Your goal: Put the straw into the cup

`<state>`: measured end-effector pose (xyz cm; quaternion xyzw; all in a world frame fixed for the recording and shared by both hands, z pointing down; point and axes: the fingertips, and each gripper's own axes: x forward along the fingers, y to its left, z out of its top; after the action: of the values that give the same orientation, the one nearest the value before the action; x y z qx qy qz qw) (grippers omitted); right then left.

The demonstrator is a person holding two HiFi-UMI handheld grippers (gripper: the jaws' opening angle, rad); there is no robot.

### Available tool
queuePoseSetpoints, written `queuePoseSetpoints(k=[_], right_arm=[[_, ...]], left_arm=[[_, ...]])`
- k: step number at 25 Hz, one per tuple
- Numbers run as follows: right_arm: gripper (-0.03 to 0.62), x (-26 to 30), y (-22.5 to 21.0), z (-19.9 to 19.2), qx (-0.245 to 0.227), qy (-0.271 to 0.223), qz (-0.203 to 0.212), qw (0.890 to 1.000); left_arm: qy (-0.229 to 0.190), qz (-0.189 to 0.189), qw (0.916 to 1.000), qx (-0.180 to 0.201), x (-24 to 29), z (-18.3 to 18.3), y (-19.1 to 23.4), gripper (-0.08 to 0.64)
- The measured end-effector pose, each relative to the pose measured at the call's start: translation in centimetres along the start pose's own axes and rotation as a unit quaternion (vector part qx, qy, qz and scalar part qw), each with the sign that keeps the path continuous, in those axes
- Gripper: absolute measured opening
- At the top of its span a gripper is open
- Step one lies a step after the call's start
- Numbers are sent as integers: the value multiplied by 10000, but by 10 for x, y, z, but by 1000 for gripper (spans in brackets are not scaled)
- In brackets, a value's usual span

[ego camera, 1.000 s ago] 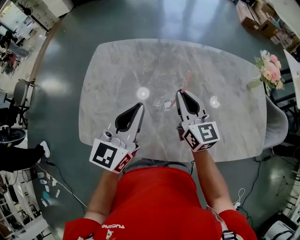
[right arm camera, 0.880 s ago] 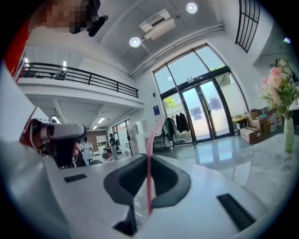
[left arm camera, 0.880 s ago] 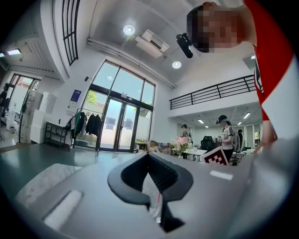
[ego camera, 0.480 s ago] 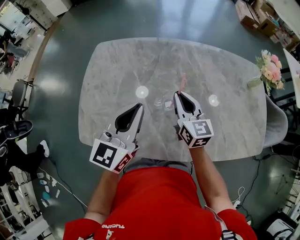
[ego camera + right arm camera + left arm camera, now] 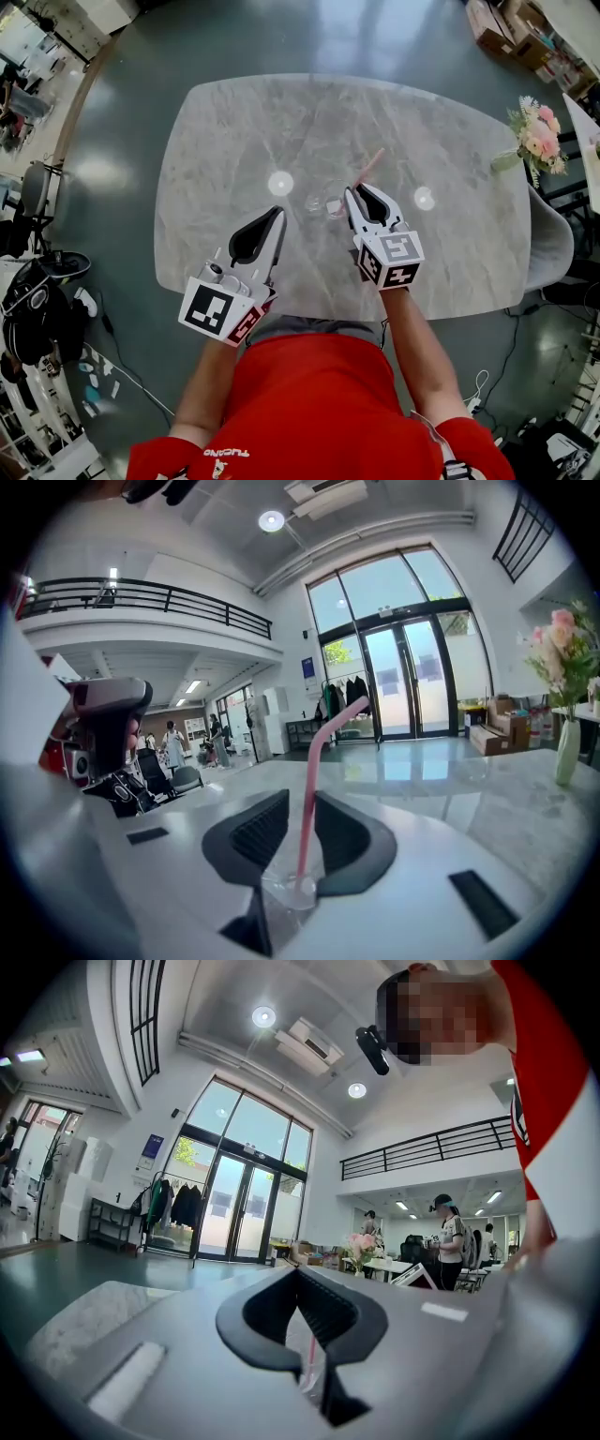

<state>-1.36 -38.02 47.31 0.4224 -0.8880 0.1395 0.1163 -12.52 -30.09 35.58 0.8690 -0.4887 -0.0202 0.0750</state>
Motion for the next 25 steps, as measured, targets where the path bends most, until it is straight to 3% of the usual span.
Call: queuePoseSetpoints(k=[10, 17, 25], right_arm=[[92, -16, -2, 5, -11, 21, 9, 10000], [92, -59, 13, 56, 93, -693, 204, 9973], [87, -126, 49, 124, -8, -1520, 546, 9869]], left_arm=[[-8, -42, 10000, 31, -2, 1, -6, 6], [-60, -118, 9998, 122, -6, 7, -18, 6], [-263, -299, 9985, 381, -17, 38, -36, 6]])
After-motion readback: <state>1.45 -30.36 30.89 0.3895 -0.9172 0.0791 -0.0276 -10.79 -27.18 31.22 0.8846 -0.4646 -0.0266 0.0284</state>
